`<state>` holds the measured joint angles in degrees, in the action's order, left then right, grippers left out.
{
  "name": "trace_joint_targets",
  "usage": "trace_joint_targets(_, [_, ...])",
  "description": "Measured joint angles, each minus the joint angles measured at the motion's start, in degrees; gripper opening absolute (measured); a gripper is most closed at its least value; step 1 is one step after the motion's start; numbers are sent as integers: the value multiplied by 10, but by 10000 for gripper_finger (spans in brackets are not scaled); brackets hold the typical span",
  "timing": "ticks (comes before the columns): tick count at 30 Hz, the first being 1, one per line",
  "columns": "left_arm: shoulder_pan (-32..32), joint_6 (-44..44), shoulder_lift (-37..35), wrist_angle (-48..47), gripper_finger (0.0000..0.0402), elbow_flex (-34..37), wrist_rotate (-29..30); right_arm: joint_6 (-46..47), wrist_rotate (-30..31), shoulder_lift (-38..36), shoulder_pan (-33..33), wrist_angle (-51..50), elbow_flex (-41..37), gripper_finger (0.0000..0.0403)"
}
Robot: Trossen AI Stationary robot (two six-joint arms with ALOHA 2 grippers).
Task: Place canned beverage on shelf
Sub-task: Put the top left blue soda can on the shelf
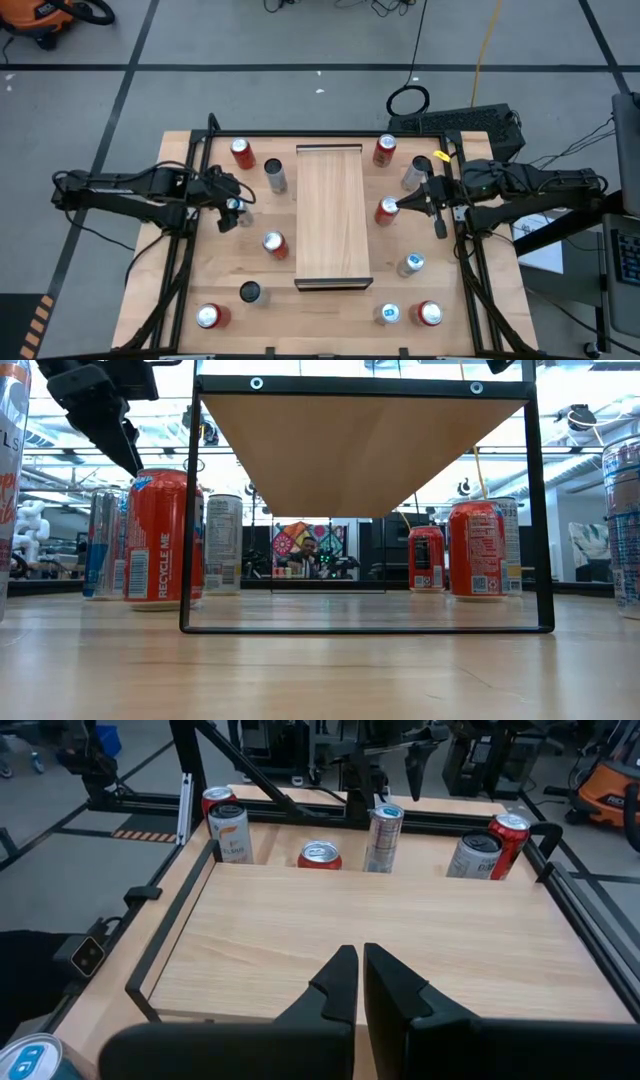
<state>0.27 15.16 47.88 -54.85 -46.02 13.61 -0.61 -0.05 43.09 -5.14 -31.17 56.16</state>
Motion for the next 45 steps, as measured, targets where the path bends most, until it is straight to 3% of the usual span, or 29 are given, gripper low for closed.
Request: trace_joint_targets(45, [0, 55, 0, 3, 345, -1, -14, 14, 0, 0, 0, 0, 0, 0])
